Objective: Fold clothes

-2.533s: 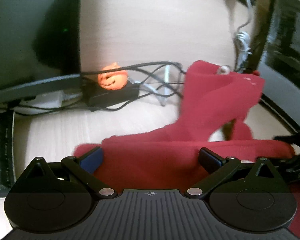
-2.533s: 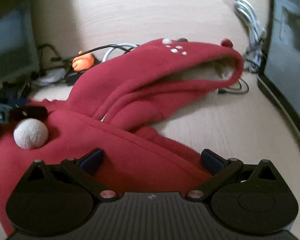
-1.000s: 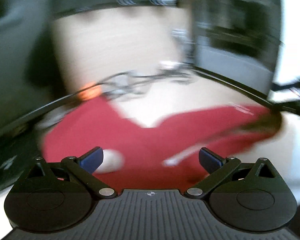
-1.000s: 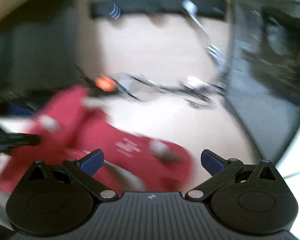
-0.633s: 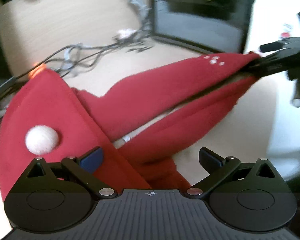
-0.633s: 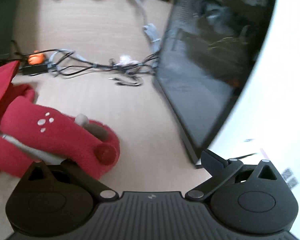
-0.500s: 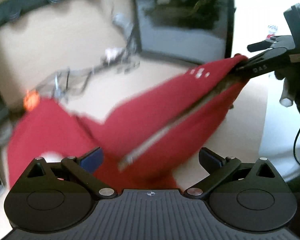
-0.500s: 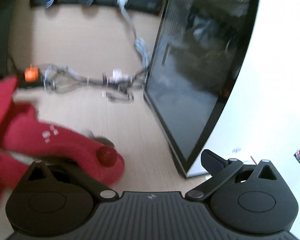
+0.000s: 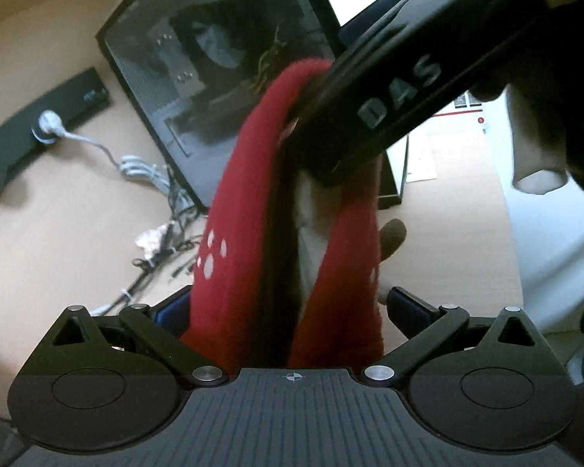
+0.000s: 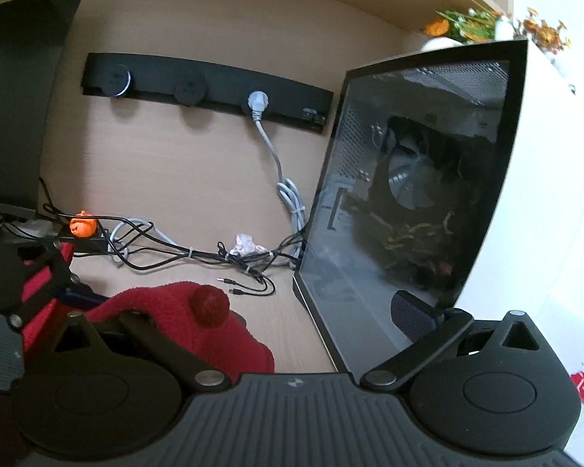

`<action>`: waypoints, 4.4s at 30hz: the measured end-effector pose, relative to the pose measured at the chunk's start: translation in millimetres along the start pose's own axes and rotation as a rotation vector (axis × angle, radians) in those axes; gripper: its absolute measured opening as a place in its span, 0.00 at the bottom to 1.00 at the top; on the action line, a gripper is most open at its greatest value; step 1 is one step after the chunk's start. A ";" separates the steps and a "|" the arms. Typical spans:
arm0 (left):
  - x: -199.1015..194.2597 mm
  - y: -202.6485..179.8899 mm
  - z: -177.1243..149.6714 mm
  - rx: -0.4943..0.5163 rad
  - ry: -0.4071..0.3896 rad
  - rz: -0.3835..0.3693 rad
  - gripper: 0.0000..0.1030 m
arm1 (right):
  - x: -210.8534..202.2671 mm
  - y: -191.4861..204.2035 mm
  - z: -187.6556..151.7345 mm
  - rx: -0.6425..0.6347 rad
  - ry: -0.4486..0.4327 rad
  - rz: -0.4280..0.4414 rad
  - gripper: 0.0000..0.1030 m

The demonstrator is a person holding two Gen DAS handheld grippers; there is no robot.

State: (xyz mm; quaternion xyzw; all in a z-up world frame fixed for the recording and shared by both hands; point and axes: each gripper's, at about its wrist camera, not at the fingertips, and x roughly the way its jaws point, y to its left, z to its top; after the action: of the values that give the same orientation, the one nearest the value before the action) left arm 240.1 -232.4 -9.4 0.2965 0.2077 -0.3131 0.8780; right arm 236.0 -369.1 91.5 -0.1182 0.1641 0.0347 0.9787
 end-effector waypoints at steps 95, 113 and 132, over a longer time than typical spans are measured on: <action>-135.3 124.8 -189.7 -1.147 0.164 0.311 0.97 | 108.2 174.3 -4.2 -0.060 0.278 0.538 1.00; -121.8 170.9 -126.2 -0.945 0.136 0.272 0.97 | 167.1 134.7 9.0 0.059 0.293 0.486 1.00; -145.6 140.0 -219.5 -1.269 0.168 0.260 0.97 | 73.8 161.2 -13.1 0.017 0.326 0.721 1.00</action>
State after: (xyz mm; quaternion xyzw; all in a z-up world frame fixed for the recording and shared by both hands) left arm 190.5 60.4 -36.5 -0.2336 0.3824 0.0034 0.8940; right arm 284.4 -213.8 19.7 -0.0489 0.3488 0.3558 0.8657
